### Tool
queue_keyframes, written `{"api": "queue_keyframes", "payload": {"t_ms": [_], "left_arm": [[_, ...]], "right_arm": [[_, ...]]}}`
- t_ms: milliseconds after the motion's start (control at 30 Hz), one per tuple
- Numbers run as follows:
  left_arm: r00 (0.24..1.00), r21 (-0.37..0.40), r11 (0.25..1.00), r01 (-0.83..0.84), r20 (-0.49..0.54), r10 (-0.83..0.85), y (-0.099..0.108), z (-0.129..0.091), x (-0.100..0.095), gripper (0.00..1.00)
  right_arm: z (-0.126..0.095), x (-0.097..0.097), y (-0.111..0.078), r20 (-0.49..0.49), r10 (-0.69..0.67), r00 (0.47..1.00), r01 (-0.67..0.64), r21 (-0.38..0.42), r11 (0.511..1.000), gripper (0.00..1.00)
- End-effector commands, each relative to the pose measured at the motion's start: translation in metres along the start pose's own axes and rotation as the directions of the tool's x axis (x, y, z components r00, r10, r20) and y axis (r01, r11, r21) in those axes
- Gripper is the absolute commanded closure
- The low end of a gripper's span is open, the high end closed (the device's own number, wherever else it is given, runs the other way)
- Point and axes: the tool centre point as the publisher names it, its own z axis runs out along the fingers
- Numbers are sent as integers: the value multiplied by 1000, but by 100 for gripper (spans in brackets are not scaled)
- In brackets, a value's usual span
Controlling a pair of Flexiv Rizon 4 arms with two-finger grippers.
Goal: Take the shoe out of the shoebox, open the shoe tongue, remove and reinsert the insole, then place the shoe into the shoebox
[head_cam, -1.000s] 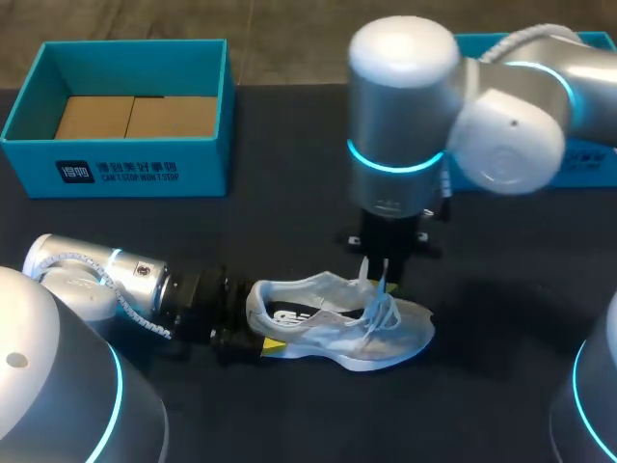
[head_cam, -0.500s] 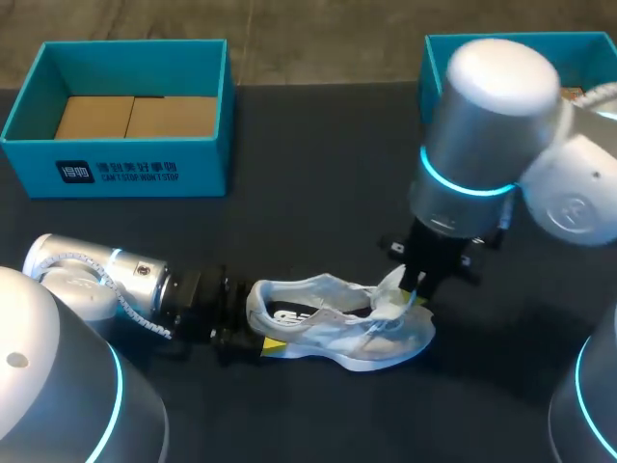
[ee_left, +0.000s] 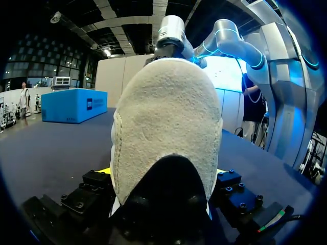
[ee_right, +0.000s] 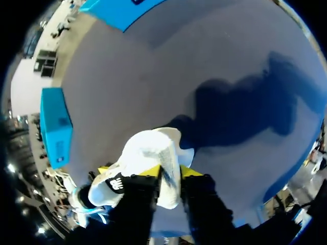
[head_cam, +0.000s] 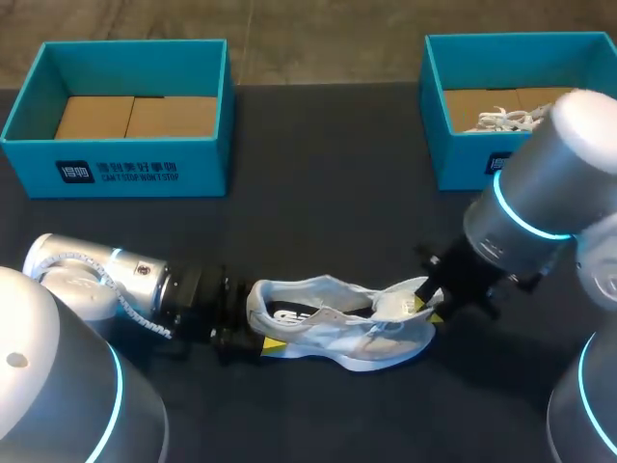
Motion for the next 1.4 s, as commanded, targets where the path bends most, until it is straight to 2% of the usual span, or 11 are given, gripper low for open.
{"api": "queue_keyframes", "payload": {"t_ms": [33, 400, 733, 800, 833, 867, 933, 967, 1000, 1300, 1400], "left_arm": [[1000, -3, 1000, 1, 0, -1, 3, -1, -1, 100], [1000, -3, 1000, 1, 0, -1, 3, -1, -1, 100], [1000, -3, 1000, 1, 0, -1, 3, -1, -1, 100], [1000, -3, 1000, 1, 0, -1, 3, -1, -1, 100], [1000, -3, 1000, 1, 0, -1, 3, -1, -1, 100], [1000, -3, 1000, 1, 0, -1, 3, -1, -1, 100], [1000, -3, 1000, 1, 0, -1, 3, -1, -1, 100], [1000, -3, 1000, 1, 0, -1, 3, -1, -1, 100], [1000, -3, 1000, 1, 0, -1, 3, -1, -1, 100], [1000, -3, 1000, 1, 0, -1, 3, -1, -1, 100], [1000, -3, 1000, 1, 0, -1, 3, -1, -1, 100]], "right_arm": [[-12, -4, -8, -87, 129, 988, -131, -26, 991, 0], [-48, 28, -20, -9, -21, 1000, 20, -88, 996, 0], [-64, 80, -31, 180, -263, 948, 280, -77, 957, 2], [-67, 87, -34, 212, -298, 931, 320, -78, 944, 16], [-69, 92, -36, 233, -342, 910, 365, -63, 929, 26], [-71, 95, -38, 253, -347, 903, 376, -76, 923, 51], [-76, 102, -41, 294, -388, 874, 425, -72, 902, 65], [-78, 104, -43, 307, -404, 861, 446, -76, 892, 78], [-81, 108, -45, 333, -429, 840, 476, -70, 877, 100], [-87, 127, -59, 418, -601, 681, 663, -4, 749, 100], [-88, 133, -65, 431, -672, 602, 733, 34, 679, 100]]}}
